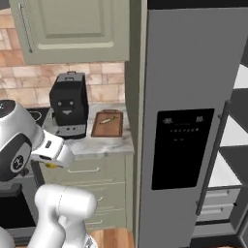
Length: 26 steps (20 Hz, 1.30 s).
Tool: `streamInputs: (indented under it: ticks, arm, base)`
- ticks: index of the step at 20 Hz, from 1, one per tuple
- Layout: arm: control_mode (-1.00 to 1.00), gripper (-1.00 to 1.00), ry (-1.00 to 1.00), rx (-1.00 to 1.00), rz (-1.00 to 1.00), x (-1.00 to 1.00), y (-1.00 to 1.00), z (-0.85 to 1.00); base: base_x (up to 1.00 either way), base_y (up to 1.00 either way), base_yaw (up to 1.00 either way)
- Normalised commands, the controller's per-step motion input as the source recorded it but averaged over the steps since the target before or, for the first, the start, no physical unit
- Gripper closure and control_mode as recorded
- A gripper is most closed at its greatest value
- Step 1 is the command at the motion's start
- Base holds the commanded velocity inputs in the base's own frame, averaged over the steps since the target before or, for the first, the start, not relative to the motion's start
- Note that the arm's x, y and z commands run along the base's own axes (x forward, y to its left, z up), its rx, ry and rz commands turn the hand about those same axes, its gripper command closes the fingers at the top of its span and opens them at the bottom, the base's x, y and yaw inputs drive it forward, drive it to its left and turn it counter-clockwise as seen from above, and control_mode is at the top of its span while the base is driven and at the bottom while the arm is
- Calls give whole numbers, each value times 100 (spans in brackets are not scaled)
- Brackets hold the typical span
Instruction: Retrieve a lemon from the fridge and place it on the cutting board with the fish.
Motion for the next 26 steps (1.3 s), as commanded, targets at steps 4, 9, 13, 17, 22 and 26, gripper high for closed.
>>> streamInputs:
  ticks: [4, 9, 13, 17, 22, 26]
  arm:
    - [100, 100, 0, 0, 0, 0, 0, 0]
    - [100, 100, 0, 0, 0, 0, 0, 0]
    - [100, 100, 0, 0, 0, 0, 0, 0]
    - [100, 100, 0, 0, 0, 0, 0, 0]
    - [-100, 100, 1, 0, -1, 28, -13, 0]
    - [-100, 100, 4, 0, -3, 74, -9, 0]
  base:
    - [72, 0, -3]
    - [64, 0, -4]
    - [36, 0, -2]
    - [14, -6, 0]
    - [2, -2, 0]
    - [0, 0, 0]
